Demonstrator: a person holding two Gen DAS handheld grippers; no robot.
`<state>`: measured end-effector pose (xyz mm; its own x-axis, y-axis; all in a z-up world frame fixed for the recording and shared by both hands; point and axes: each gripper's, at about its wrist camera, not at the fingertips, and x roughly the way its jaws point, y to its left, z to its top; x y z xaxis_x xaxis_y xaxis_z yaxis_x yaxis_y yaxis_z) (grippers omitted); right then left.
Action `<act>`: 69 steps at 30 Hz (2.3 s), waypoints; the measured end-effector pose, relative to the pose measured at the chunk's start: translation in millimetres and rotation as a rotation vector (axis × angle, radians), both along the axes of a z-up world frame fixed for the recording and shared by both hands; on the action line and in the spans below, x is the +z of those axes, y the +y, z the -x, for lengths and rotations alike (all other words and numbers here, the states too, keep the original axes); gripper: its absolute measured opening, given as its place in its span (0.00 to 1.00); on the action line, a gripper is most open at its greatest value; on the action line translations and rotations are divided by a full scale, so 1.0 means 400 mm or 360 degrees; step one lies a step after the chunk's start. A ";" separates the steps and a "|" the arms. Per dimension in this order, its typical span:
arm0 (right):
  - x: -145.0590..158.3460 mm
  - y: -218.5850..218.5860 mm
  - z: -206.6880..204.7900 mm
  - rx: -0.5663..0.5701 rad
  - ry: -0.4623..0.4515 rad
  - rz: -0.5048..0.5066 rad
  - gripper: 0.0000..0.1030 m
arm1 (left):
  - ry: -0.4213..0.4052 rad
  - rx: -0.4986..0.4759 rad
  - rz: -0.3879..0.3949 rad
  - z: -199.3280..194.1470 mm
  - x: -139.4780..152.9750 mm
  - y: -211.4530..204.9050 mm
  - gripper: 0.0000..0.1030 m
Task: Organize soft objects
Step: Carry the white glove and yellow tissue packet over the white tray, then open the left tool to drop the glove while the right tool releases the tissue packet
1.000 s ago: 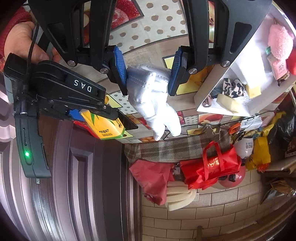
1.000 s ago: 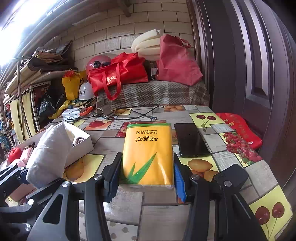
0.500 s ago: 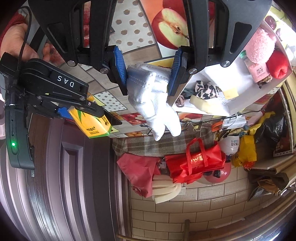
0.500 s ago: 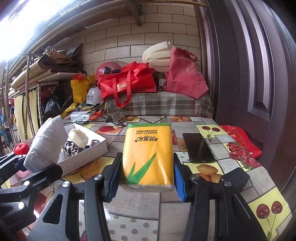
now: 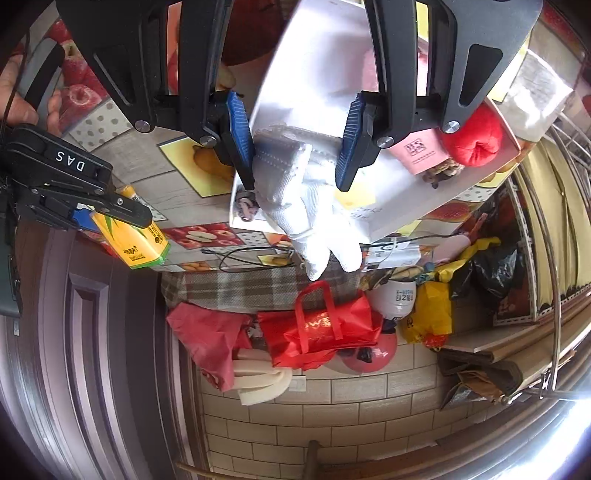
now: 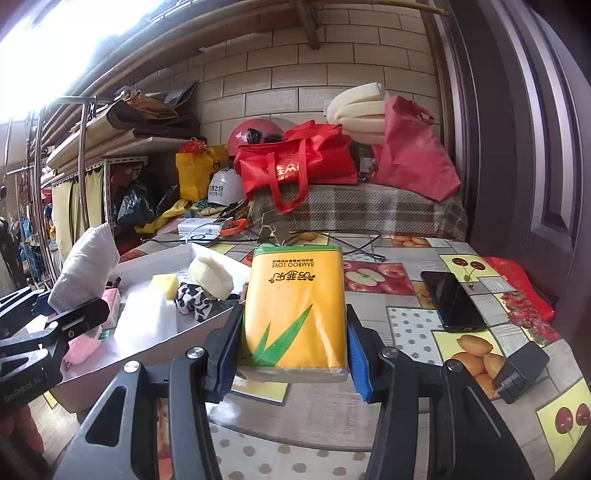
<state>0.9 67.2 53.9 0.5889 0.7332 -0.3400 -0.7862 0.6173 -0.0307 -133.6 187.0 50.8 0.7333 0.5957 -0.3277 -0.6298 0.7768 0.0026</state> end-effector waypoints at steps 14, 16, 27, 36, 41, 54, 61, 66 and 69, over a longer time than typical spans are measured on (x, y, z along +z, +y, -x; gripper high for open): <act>-0.015 0.236 0.055 0.0229 0.0056 0.0075 0.49 | 0.0008 0.0239 0.0107 0.093 -0.019 0.239 0.42; -0.017 0.262 0.053 0.0246 0.0071 0.0089 0.49 | 0.0020 0.0235 0.0113 0.086 -0.021 0.249 0.42; -0.022 0.336 0.064 0.0281 0.0052 0.0166 0.90 | 0.0030 0.0294 0.0053 0.080 -0.016 0.244 1.00; -0.015 0.321 0.059 0.0247 0.0055 0.0114 1.00 | -0.0009 0.0357 0.0053 0.097 -0.013 0.248 1.00; -0.005 0.296 0.070 0.0228 0.0002 0.0024 1.00 | -0.0050 0.0396 0.0000 0.110 -0.006 0.233 1.00; -0.006 0.206 0.091 0.0076 -0.0022 0.0039 1.00 | 0.0001 0.0424 0.0091 0.114 -0.016 0.158 1.00; -0.009 0.099 0.098 0.0025 0.0006 0.0034 1.00 | 0.0083 0.0368 0.0170 0.090 -0.028 0.051 1.00; -0.016 0.029 0.102 -0.0024 0.0061 0.0088 1.00 | 0.0150 0.0329 0.0213 0.069 -0.034 -0.015 1.00; -0.018 -0.025 0.103 -0.0058 0.0083 0.0102 1.00 | 0.0153 0.0323 0.0213 0.067 -0.032 -0.049 1.00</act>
<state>-40.4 57.3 46.5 0.5950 0.6874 -0.4164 -0.7648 0.6435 -0.0306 -160.3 167.3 38.0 0.5649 0.6740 -0.4760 -0.7746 0.6320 -0.0242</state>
